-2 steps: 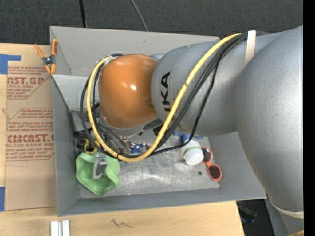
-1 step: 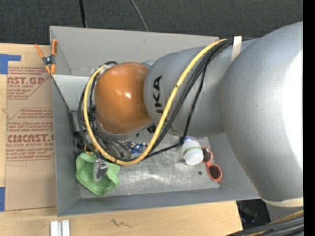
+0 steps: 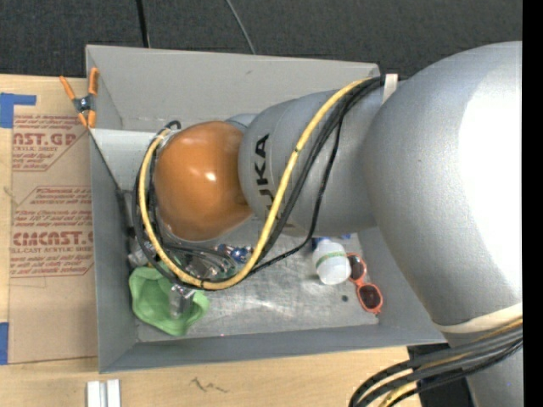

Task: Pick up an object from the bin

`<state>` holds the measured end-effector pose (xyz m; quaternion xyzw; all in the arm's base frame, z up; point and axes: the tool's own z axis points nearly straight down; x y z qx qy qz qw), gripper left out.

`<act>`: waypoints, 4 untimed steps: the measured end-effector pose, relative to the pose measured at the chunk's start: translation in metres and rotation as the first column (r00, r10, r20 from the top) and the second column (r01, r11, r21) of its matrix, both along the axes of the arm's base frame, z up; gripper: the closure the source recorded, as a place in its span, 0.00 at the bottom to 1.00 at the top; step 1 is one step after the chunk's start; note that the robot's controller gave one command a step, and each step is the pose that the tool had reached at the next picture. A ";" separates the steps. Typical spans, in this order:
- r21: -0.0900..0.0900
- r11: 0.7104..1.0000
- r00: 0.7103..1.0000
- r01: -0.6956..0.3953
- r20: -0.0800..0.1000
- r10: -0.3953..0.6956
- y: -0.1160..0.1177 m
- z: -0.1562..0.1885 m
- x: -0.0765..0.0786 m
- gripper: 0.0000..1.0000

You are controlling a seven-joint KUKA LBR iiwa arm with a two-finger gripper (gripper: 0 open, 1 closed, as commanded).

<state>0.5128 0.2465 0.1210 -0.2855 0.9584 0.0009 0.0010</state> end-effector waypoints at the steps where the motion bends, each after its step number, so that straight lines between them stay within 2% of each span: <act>1: 0.004 1.000 1.000 -0.021 0.002 0.021 -0.003 -0.017 0.010 0.00; 2: 0.008 0.998 0.998 0.067 0.005 -0.067 -0.003 -0.020 0.014 0.00; 3: 0.000 0.998 0.998 0.070 -0.001 -0.070 -0.016 -0.006 0.008 1.00; 4: 0.000 0.998 0.998 0.070 -0.002 -0.070 -0.016 -0.006 0.008 1.00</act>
Offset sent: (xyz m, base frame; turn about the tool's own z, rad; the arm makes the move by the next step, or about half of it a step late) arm 0.0046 -0.0006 -0.0110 -0.5607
